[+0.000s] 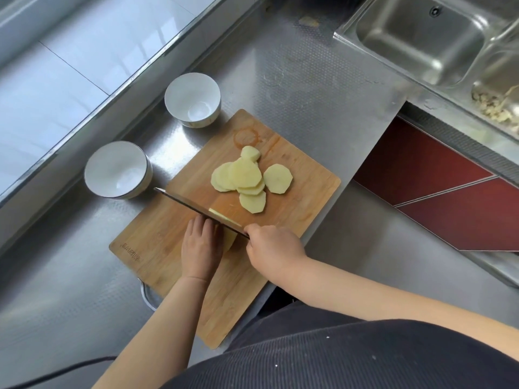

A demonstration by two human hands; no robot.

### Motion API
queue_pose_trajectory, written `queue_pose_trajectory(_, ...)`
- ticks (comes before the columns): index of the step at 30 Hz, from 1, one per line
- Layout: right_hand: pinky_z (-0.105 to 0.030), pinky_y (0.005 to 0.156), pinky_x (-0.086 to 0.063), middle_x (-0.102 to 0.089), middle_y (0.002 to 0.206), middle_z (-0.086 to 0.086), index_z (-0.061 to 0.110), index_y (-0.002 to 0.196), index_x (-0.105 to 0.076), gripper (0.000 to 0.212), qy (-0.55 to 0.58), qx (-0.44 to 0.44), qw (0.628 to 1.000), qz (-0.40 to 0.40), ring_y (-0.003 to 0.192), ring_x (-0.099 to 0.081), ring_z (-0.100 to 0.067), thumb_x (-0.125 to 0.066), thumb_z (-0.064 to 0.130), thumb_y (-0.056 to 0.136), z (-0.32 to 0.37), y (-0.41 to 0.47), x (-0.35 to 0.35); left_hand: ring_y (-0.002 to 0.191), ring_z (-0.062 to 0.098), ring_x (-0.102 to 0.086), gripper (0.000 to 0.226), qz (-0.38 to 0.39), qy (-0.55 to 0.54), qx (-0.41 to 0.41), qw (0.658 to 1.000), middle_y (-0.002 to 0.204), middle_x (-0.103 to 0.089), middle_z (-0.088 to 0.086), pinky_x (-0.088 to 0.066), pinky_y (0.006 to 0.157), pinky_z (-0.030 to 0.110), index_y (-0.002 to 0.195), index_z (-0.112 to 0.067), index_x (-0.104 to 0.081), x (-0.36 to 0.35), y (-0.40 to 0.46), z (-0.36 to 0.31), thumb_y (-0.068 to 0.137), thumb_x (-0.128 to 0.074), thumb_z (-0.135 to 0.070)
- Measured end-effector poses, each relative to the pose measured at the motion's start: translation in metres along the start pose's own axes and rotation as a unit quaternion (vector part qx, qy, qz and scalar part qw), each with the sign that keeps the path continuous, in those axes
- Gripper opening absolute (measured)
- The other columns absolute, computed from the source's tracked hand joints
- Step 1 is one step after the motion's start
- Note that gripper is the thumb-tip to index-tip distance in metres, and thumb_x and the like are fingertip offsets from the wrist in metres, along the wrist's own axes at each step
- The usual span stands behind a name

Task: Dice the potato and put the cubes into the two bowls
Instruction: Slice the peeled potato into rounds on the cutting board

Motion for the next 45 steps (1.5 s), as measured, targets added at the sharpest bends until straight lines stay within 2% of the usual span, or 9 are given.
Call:
queue_pose_trajectory(3, -0.031, 0.06, -0.038, -0.068, 0.101, -0.009, 0.013, 0.126, -0.054, 0.03, 0.003, -0.004, 1.0, 0.003, 0.087, -0.063, -0.03, -0.04, 0.02, 0.101, 0.001, 0.0, 0.0, 0.09, 0.035, -0.052, 0.03, -0.004, -0.002, 0.003, 1.0, 0.104, -0.061, 0.022, -0.051, 0.076, 0.045, 0.103, 0.003, -0.062, 0.0, -0.001, -0.002, 0.075, -0.075, 0.004)
queue_pose_trajectory(7, -0.03, 0.061, -0.037, -0.068, 0.102, -0.009, 0.013, 0.125, -0.054, 0.03, 0.005, -0.005, 1.0, 0.005, 0.088, -0.064, -0.031, -0.04, 0.019, 0.1, 0.002, -0.001, 0.001, 0.093, 0.033, -0.049, 0.033, -0.016, -0.004, 0.009, 1.0, 0.107, -0.061, 0.023, -0.048, 0.079, 0.042, 0.104, 0.004, -0.062, 0.0, -0.005, -0.002, 0.074, -0.075, 0.007)
queue_pose_trajectory(12, -0.031, 0.061, -0.037, -0.068, 0.103, -0.011, 0.012, 0.126, -0.054, 0.03, 0.015, -0.003, 1.0, 0.015, 0.089, -0.064, -0.031, -0.041, 0.02, 0.101, 0.003, -0.002, 0.004, 0.092, 0.031, -0.047, 0.03, -0.017, -0.003, 0.011, 1.0, 0.105, -0.061, 0.023, -0.051, 0.075, 0.045, 0.1, 0.005, -0.062, -0.001, -0.005, -0.003, 0.072, -0.075, 0.009)
queue_pose_trajectory(16, -0.031, 0.062, -0.038, -0.067, 0.105, -0.011, 0.011, 0.126, -0.054, 0.03, 0.016, -0.004, 1.0, 0.019, 0.091, -0.063, -0.031, -0.041, 0.019, 0.101, 0.004, -0.001, 0.006, 0.093, 0.03, -0.048, 0.026, -0.022, -0.003, 0.015, 1.0, 0.104, -0.061, 0.022, -0.051, 0.075, 0.045, 0.099, 0.005, -0.063, -0.003, -0.005, 0.0, 0.075, -0.073, 0.007)
queue_pose_trajectory(20, -0.031, 0.062, -0.039, -0.067, 0.105, -0.011, 0.011, 0.126, -0.054, 0.03, 0.021, -0.008, 0.999, 0.03, 0.092, -0.063, -0.03, -0.041, 0.017, 0.1, 0.004, 0.001, 0.006, 0.09, 0.03, -0.047, 0.014, -0.039, -0.001, -0.001, 0.999, 0.102, -0.059, 0.023, -0.048, 0.075, 0.043, 0.098, 0.004, -0.061, -0.006, -0.006, 0.002, 0.085, -0.061, -0.001)
queue_pose_trajectory(26, -0.031, 0.061, -0.039, -0.067, 0.104, -0.01, 0.011, 0.126, -0.053, 0.029, 0.009, -0.018, 0.999, 0.037, 0.091, -0.064, -0.029, -0.043, 0.017, 0.1, 0.007, 0.003, 0.004, 0.09, 0.029, -0.046, 0.023, -0.04, -0.012, 0.004, 0.999, 0.101, -0.058, 0.022, -0.047, 0.075, 0.042, 0.098, 0.004, -0.061, -0.009, -0.007, 0.007, 0.09, -0.049, -0.015)
queue_pose_trajectory(33, -0.031, 0.06, -0.038, -0.067, 0.104, -0.011, 0.009, 0.125, -0.054, 0.028, 0.009, -0.033, 0.999, 0.042, 0.092, -0.064, -0.03, -0.043, 0.015, 0.1, 0.005, 0.008, -0.002, 0.088, 0.028, -0.045, 0.022, -0.053, -0.024, -0.009, 0.998, 0.099, -0.058, 0.021, -0.041, 0.077, 0.035, 0.098, 0.002, -0.06, -0.008, -0.006, 0.006, 0.091, -0.05, -0.016)
queue_pose_trajectory(45, -0.031, 0.061, -0.039, -0.066, 0.104, -0.011, 0.008, 0.121, -0.055, 0.025, 0.022, -0.049, 0.997, 0.06, 0.092, -0.063, -0.029, -0.045, 0.014, 0.099, 0.001, 0.017, -0.011, 0.089, 0.029, -0.047, 0.02, -0.06, -0.036, -0.022, 0.997, 0.1, -0.057, 0.02, -0.041, 0.077, 0.035, 0.103, -0.001, -0.057, -0.008, -0.004, 0.005, 0.093, -0.05, -0.017)
Point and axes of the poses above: each hand's wrist, its own y-axis towards the middle knuckle, its own x-axis out of the back of the hand, z = x × y, the point moved 5 cm from there along y, towards the middle knuckle
